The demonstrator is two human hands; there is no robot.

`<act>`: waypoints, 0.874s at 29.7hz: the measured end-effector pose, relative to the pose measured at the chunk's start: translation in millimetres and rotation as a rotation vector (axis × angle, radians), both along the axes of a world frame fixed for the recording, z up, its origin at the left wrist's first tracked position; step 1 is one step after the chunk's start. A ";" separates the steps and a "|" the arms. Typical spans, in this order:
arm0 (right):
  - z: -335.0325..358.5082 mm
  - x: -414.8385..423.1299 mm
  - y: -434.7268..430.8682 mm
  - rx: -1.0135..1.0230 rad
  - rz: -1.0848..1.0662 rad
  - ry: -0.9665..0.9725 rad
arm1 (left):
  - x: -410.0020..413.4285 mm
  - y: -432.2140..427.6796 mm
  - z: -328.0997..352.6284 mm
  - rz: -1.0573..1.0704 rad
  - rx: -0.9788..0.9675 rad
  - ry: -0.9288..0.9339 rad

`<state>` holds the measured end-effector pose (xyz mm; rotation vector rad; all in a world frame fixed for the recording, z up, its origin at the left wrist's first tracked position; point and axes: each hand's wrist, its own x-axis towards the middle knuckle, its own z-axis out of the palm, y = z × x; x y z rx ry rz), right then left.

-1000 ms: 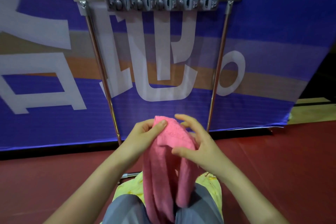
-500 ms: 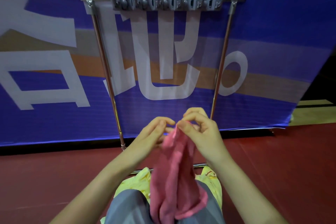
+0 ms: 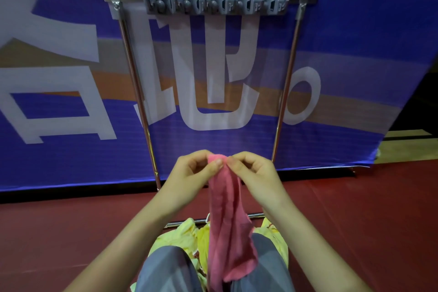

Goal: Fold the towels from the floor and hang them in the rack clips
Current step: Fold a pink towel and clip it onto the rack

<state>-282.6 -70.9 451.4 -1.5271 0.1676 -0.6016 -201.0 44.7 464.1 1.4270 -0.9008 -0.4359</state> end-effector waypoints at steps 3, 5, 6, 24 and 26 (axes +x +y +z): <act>-9.4 0.9 -2.0 -0.079 -0.004 0.008 | -0.4 -1.9 12.4 0.036 0.014 -0.026; -20.0 1.6 -2.3 -0.121 0.008 0.031 | 0.8 -1.3 20.6 0.054 0.001 -0.031; -25.6 2.1 -1.4 -0.116 0.019 0.043 | 1.9 0.3 24.6 0.061 -0.010 -0.024; -40.8 1.1 4.4 0.084 -0.019 0.094 | 0.4 21.0 -28.2 0.356 0.049 0.080; -26.8 3.1 6.3 0.070 0.011 0.074 | -9.7 9.8 -33.9 0.321 0.034 0.107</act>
